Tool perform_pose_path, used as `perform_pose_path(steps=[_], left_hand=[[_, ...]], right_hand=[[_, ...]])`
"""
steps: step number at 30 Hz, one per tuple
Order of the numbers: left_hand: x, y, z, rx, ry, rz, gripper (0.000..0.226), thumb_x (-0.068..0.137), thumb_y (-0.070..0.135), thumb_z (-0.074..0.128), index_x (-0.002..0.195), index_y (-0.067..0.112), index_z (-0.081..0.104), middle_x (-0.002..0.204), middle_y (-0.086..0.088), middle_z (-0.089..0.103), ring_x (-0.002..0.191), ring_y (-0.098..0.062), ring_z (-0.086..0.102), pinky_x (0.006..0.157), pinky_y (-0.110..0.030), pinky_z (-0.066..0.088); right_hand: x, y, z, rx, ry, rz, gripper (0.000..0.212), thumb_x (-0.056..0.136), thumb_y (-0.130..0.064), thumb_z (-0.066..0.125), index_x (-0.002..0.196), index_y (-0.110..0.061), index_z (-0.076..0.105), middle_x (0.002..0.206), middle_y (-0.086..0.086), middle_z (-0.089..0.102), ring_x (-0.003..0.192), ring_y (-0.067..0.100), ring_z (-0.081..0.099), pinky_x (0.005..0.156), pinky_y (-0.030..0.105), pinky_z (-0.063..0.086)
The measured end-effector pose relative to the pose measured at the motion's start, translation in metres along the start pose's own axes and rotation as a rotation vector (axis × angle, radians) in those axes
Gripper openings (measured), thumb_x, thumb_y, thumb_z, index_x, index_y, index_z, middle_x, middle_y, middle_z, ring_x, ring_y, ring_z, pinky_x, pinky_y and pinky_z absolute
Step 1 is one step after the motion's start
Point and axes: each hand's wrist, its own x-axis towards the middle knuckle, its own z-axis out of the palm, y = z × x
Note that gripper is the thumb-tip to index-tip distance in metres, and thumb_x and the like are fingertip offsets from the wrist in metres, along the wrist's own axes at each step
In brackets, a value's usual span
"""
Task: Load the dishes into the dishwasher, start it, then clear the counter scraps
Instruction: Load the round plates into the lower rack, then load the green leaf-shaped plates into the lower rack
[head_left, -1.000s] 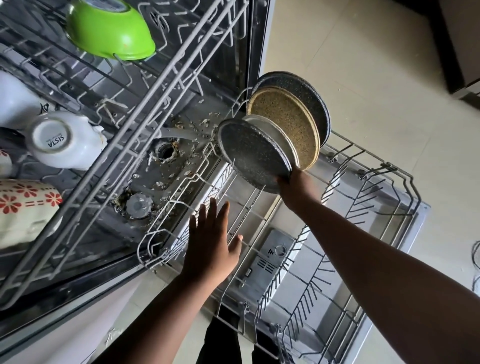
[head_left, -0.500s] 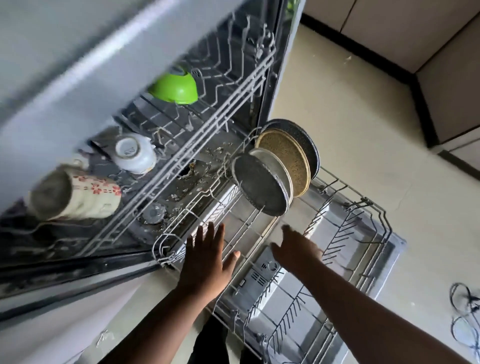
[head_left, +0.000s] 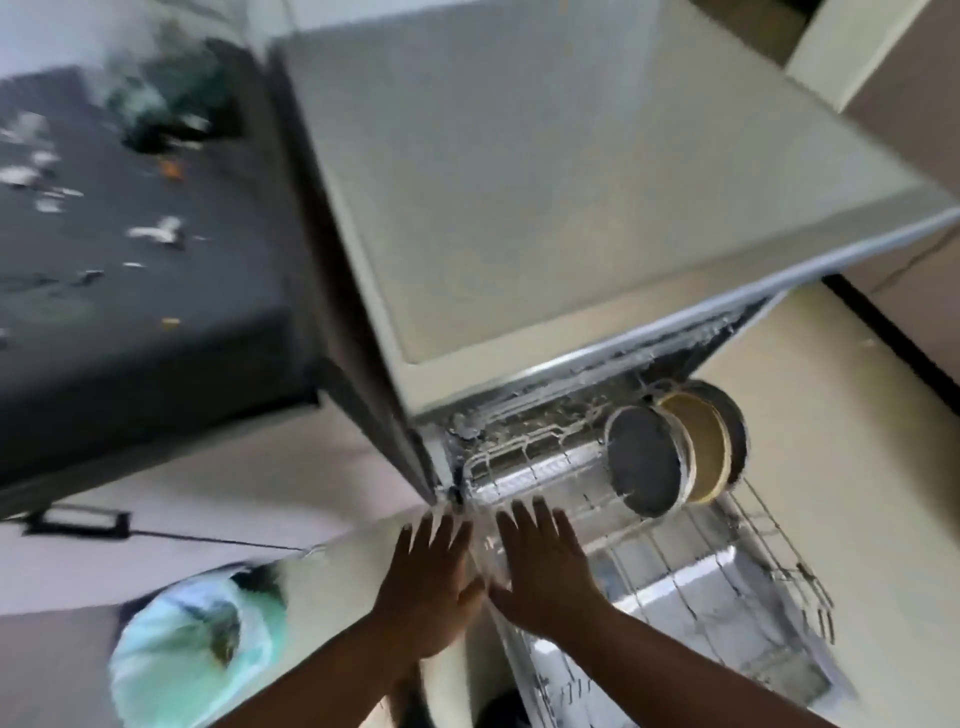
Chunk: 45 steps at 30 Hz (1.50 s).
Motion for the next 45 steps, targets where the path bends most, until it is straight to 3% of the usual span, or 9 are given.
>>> perform_pose_path(steps=[7, 14, 18, 22, 27, 29, 32, 38, 45], left_hand=[[-0.102, -0.086, -0.026, -0.073, 0.207, -0.218, 0.065, 0.097, 0.058, 0.011, 0.132, 0.015, 0.045, 0.127, -0.012, 0.062, 0.112, -0.033, 0.063, 0.106, -0.044, 0.019], [-0.236, -0.186, -0.056, -0.127, 0.433, -0.429, 0.064, 0.096, 0.059, 0.016, 0.135, 0.019, 0.049, 0.137, -0.006, 0.055, 0.125, -0.027, 0.053, 0.113, -0.038, 0.009], [-0.312, -0.245, -0.080, -0.109, 0.534, -0.549, 0.063, 0.095, 0.059, 0.013, 0.134, 0.020, 0.044, 0.135, -0.007, 0.057, 0.122, -0.030, 0.056, 0.109, -0.041, 0.012], [-0.363, -0.308, -0.094, -0.114, 0.642, -0.693, 0.064, 0.096, 0.055, 0.012, 0.135, 0.015, 0.042, 0.139, -0.014, 0.051, 0.127, -0.030, 0.039, 0.113, -0.039, 0.008], [-0.401, -0.368, -0.125, -0.168, 0.713, -0.852, 0.066, 0.096, 0.060, 0.012, 0.136, 0.016, 0.041, 0.136, -0.010, 0.056, 0.130, -0.026, 0.036, 0.111, -0.037, 0.009], [-0.405, -0.390, -0.135, -0.173, 0.735, -0.878, 0.065, 0.096, 0.060, 0.014, 0.137, 0.017, 0.041, 0.137, -0.009, 0.055, 0.131, -0.025, 0.035, 0.111, -0.035, 0.008], [-0.401, -0.424, -0.154, -0.182, 0.751, -0.956, 0.068, 0.095, 0.062, 0.014, 0.137, 0.018, 0.044, 0.137, -0.008, 0.055, 0.132, -0.028, 0.044, 0.111, -0.033, 0.006], [-0.382, -0.478, -0.213, -0.175, 0.810, -1.097, 0.107, 0.060, 0.077, -0.021, 0.152, 0.023, -0.010, 0.157, 0.004, -0.016, 0.136, -0.011, -0.026, 0.111, -0.031, -0.021], [-0.375, -0.525, -0.252, -0.470, 0.846, -1.281, 0.097, 0.071, 0.080, -0.002, 0.153, 0.028, -0.007, 0.160, 0.004, -0.011, 0.142, -0.011, -0.020, 0.116, -0.035, -0.012]], right_hand=[[0.003, -0.120, -0.040, -0.178, -0.006, -0.265, 0.086, 0.064, -0.069, 0.050, 0.129, -0.013, 0.046, 0.125, 0.013, 0.063, 0.117, 0.036, 0.059, 0.091, 0.052, 0.052], [-0.003, -0.307, -0.070, -0.315, 0.079, -0.567, 0.074, 0.069, -0.064, 0.044, 0.124, -0.019, 0.064, 0.126, 0.005, 0.065, 0.121, 0.029, 0.058, 0.098, 0.040, 0.044], [-0.013, -0.425, -0.097, -0.316, 0.149, -0.733, 0.074, 0.086, -0.057, 0.040, 0.149, -0.019, 0.030, 0.157, 0.004, 0.023, 0.146, 0.032, 0.014, 0.112, 0.042, 0.000], [-0.006, -0.507, -0.106, -0.284, 0.177, -0.789, 0.074, 0.064, -0.059, 0.041, 0.119, -0.015, 0.064, 0.121, 0.006, 0.067, 0.119, 0.028, 0.059, 0.112, 0.036, 0.025], [0.014, -0.584, -0.125, -0.317, 0.262, -0.868, 0.071, 0.070, -0.064, 0.046, 0.121, -0.018, 0.065, 0.124, 0.003, 0.065, 0.121, 0.027, 0.058, 0.112, 0.037, 0.020], [0.017, -0.606, -0.144, -0.297, 0.236, -0.873, 0.071, 0.079, -0.065, 0.041, 0.130, -0.019, 0.059, 0.134, 0.003, 0.059, 0.131, 0.025, 0.046, 0.113, 0.034, 0.027], [0.046, -0.635, -0.159, -0.194, 0.335, -0.990, 0.077, 0.092, -0.063, 0.029, 0.154, -0.019, 0.014, 0.161, 0.003, 0.007, 0.147, 0.023, -0.007, 0.112, 0.034, -0.008], [0.124, -0.676, -0.182, -0.144, 0.372, -1.067, 0.087, 0.084, -0.069, 0.032, 0.154, -0.019, 0.013, 0.162, 0.004, 0.008, 0.143, 0.021, -0.017, 0.111, 0.032, -0.009], [0.189, -0.719, -0.224, -0.085, 0.162, -0.986, 0.083, 0.089, -0.063, 0.041, 0.154, -0.022, 0.008, 0.162, 0.000, 0.004, 0.148, 0.023, -0.009, 0.119, 0.037, -0.001]])
